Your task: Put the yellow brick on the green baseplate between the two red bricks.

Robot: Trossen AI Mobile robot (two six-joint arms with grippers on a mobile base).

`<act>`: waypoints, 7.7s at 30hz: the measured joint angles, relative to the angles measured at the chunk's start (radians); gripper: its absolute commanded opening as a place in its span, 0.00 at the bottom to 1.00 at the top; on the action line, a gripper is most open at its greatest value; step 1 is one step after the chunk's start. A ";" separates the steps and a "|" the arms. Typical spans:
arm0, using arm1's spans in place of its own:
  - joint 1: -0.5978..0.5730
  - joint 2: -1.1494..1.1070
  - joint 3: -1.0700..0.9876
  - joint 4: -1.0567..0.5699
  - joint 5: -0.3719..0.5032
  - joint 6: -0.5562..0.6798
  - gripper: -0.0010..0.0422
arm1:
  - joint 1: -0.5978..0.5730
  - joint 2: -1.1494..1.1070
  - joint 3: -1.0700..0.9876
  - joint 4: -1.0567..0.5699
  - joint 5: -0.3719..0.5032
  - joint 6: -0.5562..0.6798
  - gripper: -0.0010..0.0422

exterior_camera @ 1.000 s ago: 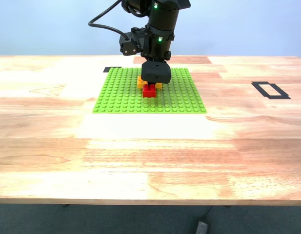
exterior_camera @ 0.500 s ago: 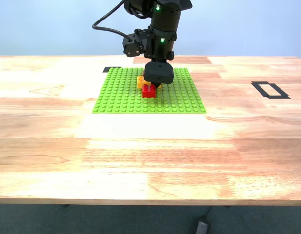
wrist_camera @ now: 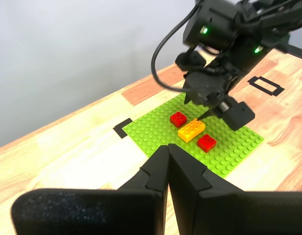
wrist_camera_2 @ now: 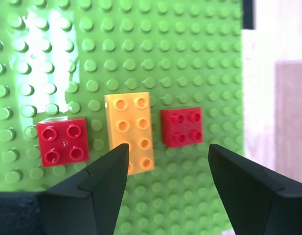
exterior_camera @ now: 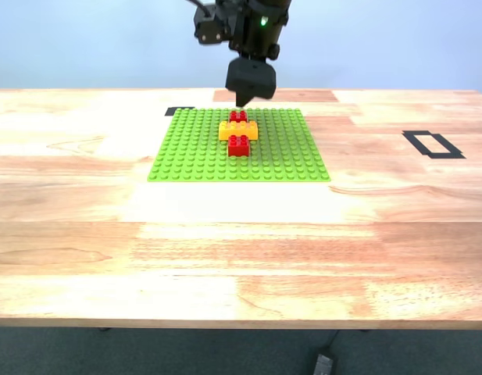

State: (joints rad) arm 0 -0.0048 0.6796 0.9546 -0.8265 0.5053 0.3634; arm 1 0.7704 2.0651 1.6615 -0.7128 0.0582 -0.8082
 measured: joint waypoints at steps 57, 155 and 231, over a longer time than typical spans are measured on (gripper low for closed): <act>0.000 0.000 0.000 -0.001 0.000 0.002 0.02 | -0.013 0.099 -0.072 0.082 -0.091 -0.019 0.02; 0.000 -0.674 -0.899 0.730 -0.286 -0.365 0.02 | -0.602 -2.055 -1.652 0.745 0.071 0.775 0.02; 0.001 -0.671 -0.891 0.698 -0.296 -0.341 0.02 | -0.602 -2.012 -1.651 0.743 0.073 0.725 0.02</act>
State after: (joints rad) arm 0 -0.0040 0.0082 0.0635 -0.1284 0.2096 0.0227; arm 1 0.1688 0.0532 0.0101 0.0299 0.1314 -0.0834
